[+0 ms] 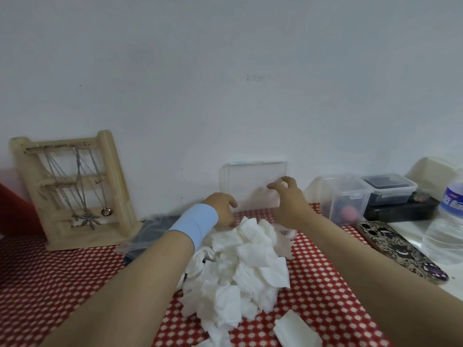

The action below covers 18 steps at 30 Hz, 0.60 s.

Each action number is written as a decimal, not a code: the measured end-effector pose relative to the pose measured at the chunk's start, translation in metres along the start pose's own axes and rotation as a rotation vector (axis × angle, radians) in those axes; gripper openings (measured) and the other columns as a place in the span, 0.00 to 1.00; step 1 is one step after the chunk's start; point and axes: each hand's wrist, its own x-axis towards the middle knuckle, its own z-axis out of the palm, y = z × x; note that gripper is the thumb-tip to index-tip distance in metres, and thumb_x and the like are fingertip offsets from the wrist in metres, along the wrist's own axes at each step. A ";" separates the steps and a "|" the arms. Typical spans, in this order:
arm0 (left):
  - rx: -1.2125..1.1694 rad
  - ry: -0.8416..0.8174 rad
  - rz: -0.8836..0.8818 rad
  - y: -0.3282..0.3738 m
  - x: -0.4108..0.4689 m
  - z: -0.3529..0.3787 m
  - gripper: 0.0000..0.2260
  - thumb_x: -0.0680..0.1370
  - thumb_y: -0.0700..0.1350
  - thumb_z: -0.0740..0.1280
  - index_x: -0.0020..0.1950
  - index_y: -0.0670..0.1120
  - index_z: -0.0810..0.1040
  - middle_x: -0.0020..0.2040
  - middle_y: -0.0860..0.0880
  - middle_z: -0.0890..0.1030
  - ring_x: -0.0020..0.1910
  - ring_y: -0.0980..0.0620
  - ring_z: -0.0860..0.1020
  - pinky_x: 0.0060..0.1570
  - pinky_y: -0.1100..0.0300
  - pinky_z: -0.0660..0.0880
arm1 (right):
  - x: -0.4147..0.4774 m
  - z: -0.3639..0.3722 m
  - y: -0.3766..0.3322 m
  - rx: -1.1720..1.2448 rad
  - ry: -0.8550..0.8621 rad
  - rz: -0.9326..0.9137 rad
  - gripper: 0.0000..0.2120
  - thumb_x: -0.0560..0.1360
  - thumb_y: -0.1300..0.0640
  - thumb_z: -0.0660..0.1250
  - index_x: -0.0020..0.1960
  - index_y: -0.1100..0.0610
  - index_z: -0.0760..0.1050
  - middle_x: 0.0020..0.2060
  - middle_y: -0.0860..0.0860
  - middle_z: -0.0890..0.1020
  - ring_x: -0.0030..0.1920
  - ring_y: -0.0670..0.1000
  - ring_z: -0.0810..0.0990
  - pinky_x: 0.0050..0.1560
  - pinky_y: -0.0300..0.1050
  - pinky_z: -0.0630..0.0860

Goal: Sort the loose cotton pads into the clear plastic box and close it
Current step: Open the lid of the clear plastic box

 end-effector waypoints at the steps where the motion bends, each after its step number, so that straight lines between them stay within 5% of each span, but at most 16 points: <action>1: 0.006 -0.014 0.007 0.000 -0.001 0.001 0.23 0.80 0.40 0.67 0.74 0.51 0.71 0.74 0.48 0.71 0.70 0.47 0.72 0.63 0.58 0.70 | -0.002 0.001 0.000 0.028 -0.045 0.004 0.38 0.71 0.72 0.65 0.77 0.50 0.64 0.80 0.53 0.50 0.69 0.60 0.70 0.62 0.49 0.77; 9: 0.032 -0.075 -0.003 -0.011 -0.006 0.000 0.27 0.78 0.42 0.68 0.76 0.54 0.68 0.74 0.49 0.71 0.70 0.47 0.72 0.69 0.52 0.71 | -0.012 -0.020 -0.003 -0.058 -0.228 -0.005 0.39 0.74 0.73 0.60 0.81 0.49 0.58 0.82 0.49 0.46 0.76 0.56 0.67 0.53 0.39 0.72; 13: 0.097 -0.058 0.012 -0.012 -0.012 0.004 0.26 0.80 0.47 0.65 0.77 0.57 0.64 0.75 0.48 0.69 0.73 0.45 0.67 0.71 0.50 0.68 | -0.021 -0.022 -0.007 -0.127 -0.322 -0.006 0.35 0.76 0.69 0.59 0.80 0.49 0.61 0.79 0.49 0.61 0.76 0.54 0.66 0.68 0.44 0.70; 15: 0.122 0.003 0.052 -0.009 -0.021 0.000 0.23 0.82 0.46 0.61 0.78 0.56 0.64 0.75 0.47 0.68 0.75 0.44 0.64 0.70 0.50 0.67 | -0.024 -0.024 -0.011 -0.200 -0.236 -0.002 0.32 0.76 0.68 0.59 0.77 0.48 0.66 0.78 0.48 0.65 0.75 0.54 0.66 0.74 0.50 0.66; 18: 0.048 0.052 0.080 -0.012 -0.033 -0.009 0.20 0.84 0.44 0.56 0.77 0.51 0.66 0.77 0.47 0.65 0.73 0.45 0.66 0.68 0.53 0.68 | -0.033 -0.036 -0.031 -0.191 0.019 -0.091 0.21 0.78 0.62 0.60 0.68 0.48 0.76 0.71 0.49 0.75 0.68 0.54 0.74 0.69 0.51 0.70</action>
